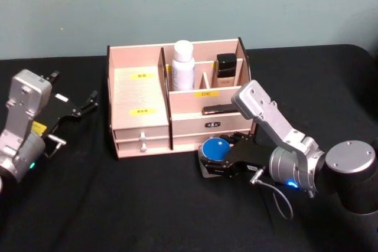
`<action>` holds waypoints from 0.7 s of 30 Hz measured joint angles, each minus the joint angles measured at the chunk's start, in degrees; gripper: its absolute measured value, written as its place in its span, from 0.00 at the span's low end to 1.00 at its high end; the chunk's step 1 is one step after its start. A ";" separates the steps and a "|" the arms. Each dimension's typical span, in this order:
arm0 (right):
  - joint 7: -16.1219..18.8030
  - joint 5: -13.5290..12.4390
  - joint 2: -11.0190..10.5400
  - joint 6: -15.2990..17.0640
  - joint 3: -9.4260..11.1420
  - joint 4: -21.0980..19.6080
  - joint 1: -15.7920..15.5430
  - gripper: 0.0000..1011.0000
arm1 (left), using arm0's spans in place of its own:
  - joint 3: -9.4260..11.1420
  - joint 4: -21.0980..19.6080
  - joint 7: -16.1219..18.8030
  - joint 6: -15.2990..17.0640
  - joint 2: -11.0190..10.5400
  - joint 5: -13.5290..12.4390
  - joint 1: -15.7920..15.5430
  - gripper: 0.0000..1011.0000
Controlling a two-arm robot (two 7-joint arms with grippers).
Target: Pick up the facial cleanser and watermelon frost from the table and place them into the tiered storage box.
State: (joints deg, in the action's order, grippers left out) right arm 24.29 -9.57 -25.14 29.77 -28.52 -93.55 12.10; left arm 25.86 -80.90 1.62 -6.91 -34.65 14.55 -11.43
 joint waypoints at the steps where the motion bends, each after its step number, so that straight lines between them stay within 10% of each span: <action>1: 0.00 -0.04 0.00 0.00 0.00 -0.02 -0.01 0.75 | 0.00 0.00 0.00 0.00 0.00 0.00 0.00 1.00; 21: -0.05 -0.16 -0.06 0.03 0.00 -0.10 -0.04 0.72 | 0.00 0.00 0.00 0.00 0.00 0.00 0.00 1.00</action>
State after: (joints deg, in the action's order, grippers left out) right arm 24.25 -9.73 -25.20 29.80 -28.52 -93.66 12.06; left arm 25.86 -80.90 1.62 -6.91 -34.65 14.55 -11.43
